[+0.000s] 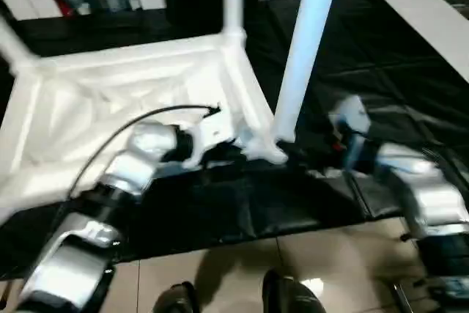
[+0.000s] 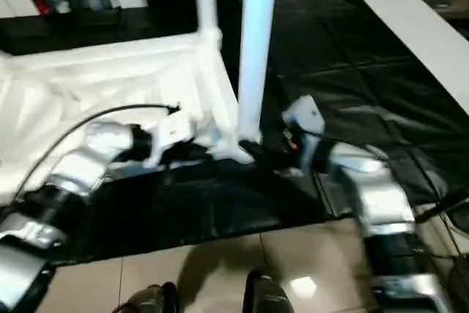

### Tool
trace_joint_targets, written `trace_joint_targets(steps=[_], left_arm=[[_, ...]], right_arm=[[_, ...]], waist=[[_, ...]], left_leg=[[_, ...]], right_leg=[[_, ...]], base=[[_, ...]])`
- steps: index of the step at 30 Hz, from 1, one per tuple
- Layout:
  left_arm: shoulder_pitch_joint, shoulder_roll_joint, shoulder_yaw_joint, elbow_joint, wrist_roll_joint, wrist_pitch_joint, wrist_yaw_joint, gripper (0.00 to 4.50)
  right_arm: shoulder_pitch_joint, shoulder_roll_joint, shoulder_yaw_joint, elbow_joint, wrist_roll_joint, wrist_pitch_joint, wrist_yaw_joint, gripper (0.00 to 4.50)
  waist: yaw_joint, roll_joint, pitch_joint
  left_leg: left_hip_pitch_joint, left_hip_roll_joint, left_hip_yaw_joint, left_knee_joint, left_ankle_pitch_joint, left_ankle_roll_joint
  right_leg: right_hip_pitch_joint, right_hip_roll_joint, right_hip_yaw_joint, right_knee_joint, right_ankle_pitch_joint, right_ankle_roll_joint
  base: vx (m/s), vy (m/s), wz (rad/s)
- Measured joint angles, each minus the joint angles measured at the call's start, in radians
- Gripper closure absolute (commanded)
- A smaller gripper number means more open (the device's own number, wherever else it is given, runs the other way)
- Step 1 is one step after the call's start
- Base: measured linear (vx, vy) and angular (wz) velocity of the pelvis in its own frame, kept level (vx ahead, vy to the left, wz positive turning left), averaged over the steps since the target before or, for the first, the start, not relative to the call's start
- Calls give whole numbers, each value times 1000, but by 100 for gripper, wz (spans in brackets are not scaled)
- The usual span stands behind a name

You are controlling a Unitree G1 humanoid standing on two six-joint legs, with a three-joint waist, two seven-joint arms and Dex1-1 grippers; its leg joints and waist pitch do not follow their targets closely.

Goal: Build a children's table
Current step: Rotate leg to tighten

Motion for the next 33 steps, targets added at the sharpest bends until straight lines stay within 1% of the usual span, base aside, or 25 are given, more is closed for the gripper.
trace_joint_targets(steps=[5, 6, 9, 10, 13, 15, 16, 19, 21, 22, 25, 28, 30, 32, 33], left_arm=[[-1, 34, -29, 16, -31, -70, -142, 450], [-1, 43, -32, 20, -35, -83, -165, 450], [-3, 57, -41, 25, -37, -111, -208, 450], [-4, 60, -45, 25, -37, -114, -218, 450], [-5, 66, -50, 26, -41, -125, -252, 450], [-6, 70, -51, 26, -44, -127, -267, 450], [-6, 71, -52, 26, -47, -129, -272, 450], [-6, 74, -57, 25, -52, -135, -283, 450], [-6, 76, -58, 26, -55, -139, -290, 450], [-6, 77, -58, 26, -56, -143, -291, 450], [-6, 78, -59, 28, -56, -151, -295, 450], [-6, 78, -59, 31, -58, -152, -305, 450], [-6, 76, -58, 29, -59, -136, -300, 450], [-1, 69, -56, 5, -57, -76, -272, 450], [0, 66, -55, -4, -56, -52, -255, 450]], right_arm=[[-16, -64, 39, 40, 54, -16, 218, 96], [-25, -81, 48, 47, 63, -14, 257, 111], [-37, -107, 64, 55, 74, -5, 334, 111], [-37, -110, 70, 56, 74, -3, 351, 140], [-55, -118, 87, 83, 75, -6, 396, 152], [-78, -112, 103, 111, 73, -13, 419, 179], [-83, -106, 107, 119, 72, -16, 425, 194], [-92, -97, 119, 137, 72, -20, 430, 207], [-105, -95, 126, 144, 72, -20, 441, 234], [-108, -95, 128, 145, 72, -20, 443, 234], [-110, -94, 128, 150, 73, -17, 451, 257], [-109, -93, 130, 149, 75, -2, 459, 258], [-98, -94, 125, 130, 79, 26, 449, 261], [-54, -80, 106, 76, 93, 66, 386, 261], [-39, -69, 97, 57, 94, 80, 351, 261]], waist=[[20, 0, 0], [23, 0, 0], [35, -1, 0], [37, -1, 0], [37, -1, 0], [36, -1, 0], [38, -2, 0], [41, -2, 0], [41, -2, 0], [41, -2, 0], [42, -2, 0], [44, -2, 0], [47, -2, 0], [52, -1, 0], [51, -1, 0]], left_leg=[[0, -3, 3, 3, 0, 0], [0, -3, 4, 3, 0, -1], [1, -3, 4, 4, -3, -5], [1, -3, 4, 4, -3, -5], [1, -2, 4, 4, -3, -5], [1, -2, 4, 4, -3, -5], [1, -2, 4, 4, -3, -5], [1, -2, 4, 4, -3, -5], [0, -2, 4, 4, -3, -5], [0, -2, 4, 3, -3, -5], [0, -2, 4, 3, -3, -5], [1, -2, 4, 3, -3, -5], [1, -2, 4, 3, -3, -5], [2, -2, 5, 3, -3, -5], [2, -2, 5, 3, -3, -6]], right_leg=[[1, -3, 4, 0, 0, 0], [1, -3, 5, 0, 0, -1], [2, -3, 5, 0, 0, -1], [3, -3, 5, 0, 0, -1], [3, -3, 5, 0, 0, -1], [2, -3, 5, 0, 0, -1], [2, -3, 5, 0, 0, 0], [2, -3, 5, 0, 0, 0], [2, -3, 5, 0, 0, 0], [2, -3, 5, 0, 0, 0], [2, -3, 5, 0, 0, 0], [2, -3, 5, 0, 0, 0], [2, -3, 5, 0, 0, 0], [3, -3, 5, 0, 0, 0], [3, -3, 5, 0, -1, 1]], base=[[0, 0, 0], [0, 0, 0], [0, 0, 0], [0, 0, 0], [0, 0, 0], [0, 0, 0], [0, 0, 0], [0, 0, 0], [0, 0, 0], [0, 0, 0], [0, 0, 0], [0, 0, 0], [0, 0, 0], [0, 0, 0], [0, 0, 0]])
